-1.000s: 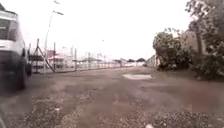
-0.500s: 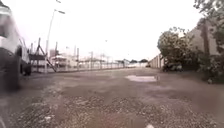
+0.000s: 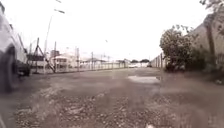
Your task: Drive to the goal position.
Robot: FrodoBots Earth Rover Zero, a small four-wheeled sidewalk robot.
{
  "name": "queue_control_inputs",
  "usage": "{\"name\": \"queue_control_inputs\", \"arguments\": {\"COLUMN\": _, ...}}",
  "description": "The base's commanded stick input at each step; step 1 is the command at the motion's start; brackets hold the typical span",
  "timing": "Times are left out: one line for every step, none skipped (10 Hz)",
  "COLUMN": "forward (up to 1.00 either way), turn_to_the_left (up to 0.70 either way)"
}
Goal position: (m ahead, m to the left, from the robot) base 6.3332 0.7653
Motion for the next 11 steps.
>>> {"name": "queue_control_inputs", "arguments": {"forward": 0.6, "turn_to_the_left": 0.0}}
{"name": "queue_control_inputs", "arguments": {"forward": 0.6, "turn_to_the_left": 0.0}}
{"name": "queue_control_inputs", "arguments": {"forward": 0.6, "turn_to_the_left": 0.0}}
{"name": "queue_control_inputs", "arguments": {"forward": 0.6, "turn_to_the_left": 0.0}}
{"name": "queue_control_inputs", "arguments": {"forward": 0.6, "turn_to_the_left": 0.0}}
{"name": "queue_control_inputs", "arguments": {"forward": 0.6, "turn_to_the_left": 0.0}}
{"name": "queue_control_inputs", "arguments": {"forward": 0.6, "turn_to_the_left": 0.0}}
{"name": "queue_control_inputs", "arguments": {"forward": 0.6, "turn_to_the_left": 0.0}}
{"name": "queue_control_inputs", "arguments": {"forward": 0.6, "turn_to_the_left": 0.0}}
{"name": "queue_control_inputs", "arguments": {"forward": 0.6, "turn_to_the_left": 0.0}}
{"name": "queue_control_inputs", "arguments": {"forward": 0.6, "turn_to_the_left": 0.0}}
